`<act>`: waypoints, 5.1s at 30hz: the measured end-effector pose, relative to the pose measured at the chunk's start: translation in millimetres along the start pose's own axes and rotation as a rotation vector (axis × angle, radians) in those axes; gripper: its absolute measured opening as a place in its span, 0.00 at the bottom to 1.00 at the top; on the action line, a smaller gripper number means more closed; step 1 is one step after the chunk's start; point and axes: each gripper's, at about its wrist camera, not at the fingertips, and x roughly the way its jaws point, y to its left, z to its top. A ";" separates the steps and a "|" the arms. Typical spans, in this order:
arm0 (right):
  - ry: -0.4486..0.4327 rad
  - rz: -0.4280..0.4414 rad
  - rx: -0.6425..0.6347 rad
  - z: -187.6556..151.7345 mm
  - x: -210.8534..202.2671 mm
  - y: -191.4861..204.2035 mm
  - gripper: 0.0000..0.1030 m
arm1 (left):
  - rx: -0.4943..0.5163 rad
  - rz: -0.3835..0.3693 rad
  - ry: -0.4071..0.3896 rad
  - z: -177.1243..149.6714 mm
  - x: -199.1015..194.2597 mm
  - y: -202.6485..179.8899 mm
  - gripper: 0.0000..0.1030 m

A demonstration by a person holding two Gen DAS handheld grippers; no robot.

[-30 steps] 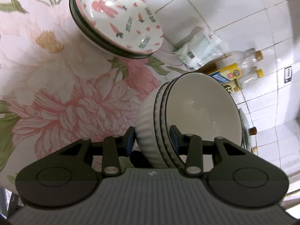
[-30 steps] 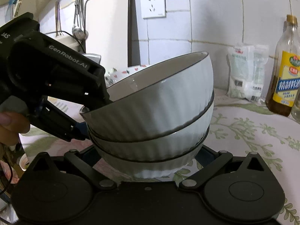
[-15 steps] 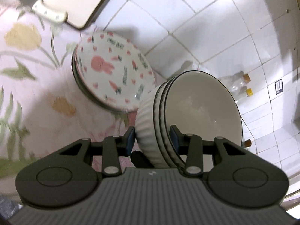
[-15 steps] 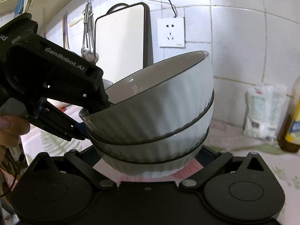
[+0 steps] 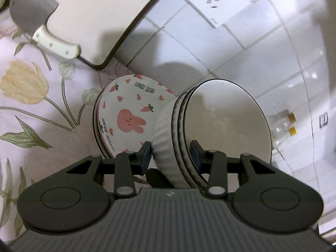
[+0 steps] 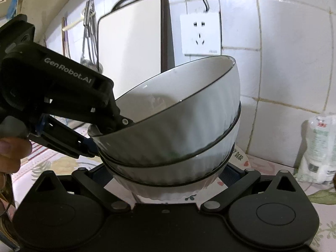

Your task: Organize plates and bowls

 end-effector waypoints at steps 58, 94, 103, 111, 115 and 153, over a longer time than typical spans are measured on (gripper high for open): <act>0.000 -0.224 0.173 -6.5 -105.5 9.0 1.00 | 0.284 0.112 -0.081 -52.1 -127.7 -64.8 0.51; 0.042 -0.488 0.270 1.0 -334.7 99.7 1.00 | 0.584 0.395 -0.173 -180.1 -276.4 -156.0 0.89; 0.068 -0.515 0.218 -6.5 -339.7 104.4 1.00 | 0.570 0.439 -0.200 -183.8 -280.5 -157.1 0.89; 0.094 -0.544 0.207 -8.4 -341.1 107.7 1.00 | 0.566 0.485 -0.199 -187.7 -277.5 -151.2 0.89; 0.102 -0.561 0.226 -9.6 -343.7 107.0 1.00 | 0.583 0.503 -0.204 -192.7 -278.1 -152.6 0.89; 0.083 -0.535 0.123 -6.9 -348.1 141.6 1.00 | 0.677 0.546 -0.290 -218.3 -290.1 -159.8 0.92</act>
